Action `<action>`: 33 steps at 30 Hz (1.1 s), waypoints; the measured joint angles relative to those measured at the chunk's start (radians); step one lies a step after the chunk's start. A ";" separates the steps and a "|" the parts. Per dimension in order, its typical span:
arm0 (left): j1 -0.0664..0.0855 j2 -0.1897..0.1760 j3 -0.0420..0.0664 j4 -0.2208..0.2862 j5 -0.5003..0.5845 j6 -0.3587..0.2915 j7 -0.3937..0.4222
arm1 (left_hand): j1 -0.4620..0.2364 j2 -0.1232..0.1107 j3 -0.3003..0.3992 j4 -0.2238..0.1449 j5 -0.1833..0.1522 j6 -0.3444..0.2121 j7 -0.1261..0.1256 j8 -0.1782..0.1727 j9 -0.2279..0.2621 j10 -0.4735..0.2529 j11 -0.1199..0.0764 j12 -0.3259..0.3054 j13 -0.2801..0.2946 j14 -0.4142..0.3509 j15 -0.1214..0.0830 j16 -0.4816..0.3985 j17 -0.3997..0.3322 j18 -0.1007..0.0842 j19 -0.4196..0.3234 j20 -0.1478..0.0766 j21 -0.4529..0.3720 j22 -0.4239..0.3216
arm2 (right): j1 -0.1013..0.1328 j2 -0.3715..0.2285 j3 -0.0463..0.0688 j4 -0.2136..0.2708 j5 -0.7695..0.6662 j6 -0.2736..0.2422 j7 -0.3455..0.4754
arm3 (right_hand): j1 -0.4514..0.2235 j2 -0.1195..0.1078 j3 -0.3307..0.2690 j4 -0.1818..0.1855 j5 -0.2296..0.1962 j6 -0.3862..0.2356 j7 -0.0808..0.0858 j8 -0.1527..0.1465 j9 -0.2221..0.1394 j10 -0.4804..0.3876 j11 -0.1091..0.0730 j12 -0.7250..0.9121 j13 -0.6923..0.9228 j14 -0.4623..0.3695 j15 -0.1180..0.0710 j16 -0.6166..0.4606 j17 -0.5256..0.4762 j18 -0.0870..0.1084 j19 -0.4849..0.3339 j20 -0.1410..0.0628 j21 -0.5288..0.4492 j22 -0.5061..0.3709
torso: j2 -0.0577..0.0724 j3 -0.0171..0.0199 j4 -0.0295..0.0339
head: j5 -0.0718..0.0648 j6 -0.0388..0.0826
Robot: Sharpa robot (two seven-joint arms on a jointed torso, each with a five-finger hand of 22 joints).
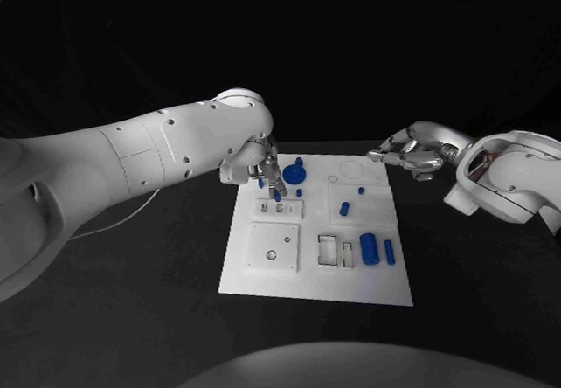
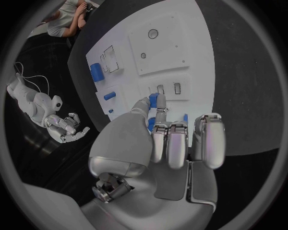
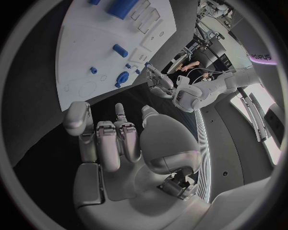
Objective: Assemble the parts on the task board
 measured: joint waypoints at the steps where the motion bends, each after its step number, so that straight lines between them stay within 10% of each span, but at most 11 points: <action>1: 0.000 -0.002 -0.001 0.001 -0.001 0.000 0.000 | 0.000 0.000 0.000 0.000 0.000 0.000 0.000 0.000 0.000 0.000 0.000 0.000 0.000 0.000 0.000 0.000 0.000 0.000 0.000 0.000 0.000 0.000 | -0.002 0.000 0.000 -0.001 0.000 0.001 0.000 | 0.000 0.000 -0.002 0.002 0.000 0.000 0.000 0.000 -0.001 0.000 0.000 0.000 0.000 0.000 0.000 0.000 0.000 0.000 0.000 0.000 0.000 0.000 | 0.000 0.0000 0.0003 | 0.001 0.000; 33: -0.042 0.020 -0.008 -0.035 -0.002 -0.060 0.000 | -0.011 -0.011 0.050 0.005 0.012 -0.001 0.001 -0.012 0.013 0.000 0.000 0.000 -0.001 0.000 0.000 0.000 0.000 0.000 -0.004 -0.003 -0.010 0.000 | -0.016 0.007 -0.001 -0.008 0.013 0.007 0.001 | 0.000 0.000 -0.003 0.003 0.000 0.000 0.000 -0.008 -0.003 0.000 0.000 0.000 0.000 0.000 0.000 0.000 0.001 0.000 -0.007 0.000 -0.010 0.000 | 0.001 0.0000 -0.0025 | 0.016 0.000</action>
